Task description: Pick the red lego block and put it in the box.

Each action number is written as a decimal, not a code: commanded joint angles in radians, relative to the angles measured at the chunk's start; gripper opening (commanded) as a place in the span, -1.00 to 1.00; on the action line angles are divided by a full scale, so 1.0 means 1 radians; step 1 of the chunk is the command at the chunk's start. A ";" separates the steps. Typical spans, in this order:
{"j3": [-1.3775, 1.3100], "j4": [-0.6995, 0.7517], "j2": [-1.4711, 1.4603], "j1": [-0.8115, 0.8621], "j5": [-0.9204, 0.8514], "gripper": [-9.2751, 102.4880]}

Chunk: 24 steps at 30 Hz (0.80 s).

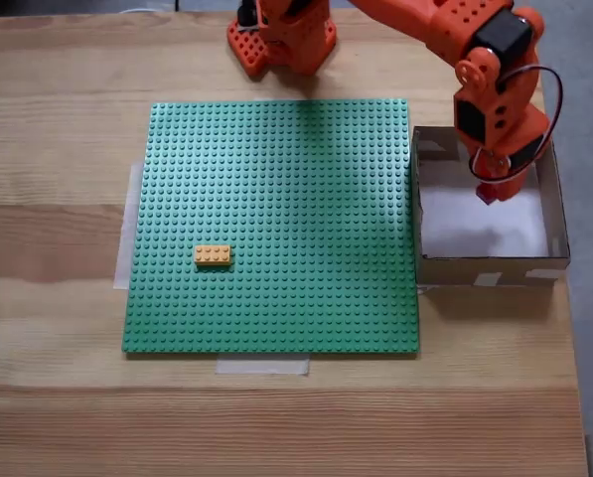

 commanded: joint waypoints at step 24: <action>0.049 -0.176 -0.135 0.041 -0.094 -0.78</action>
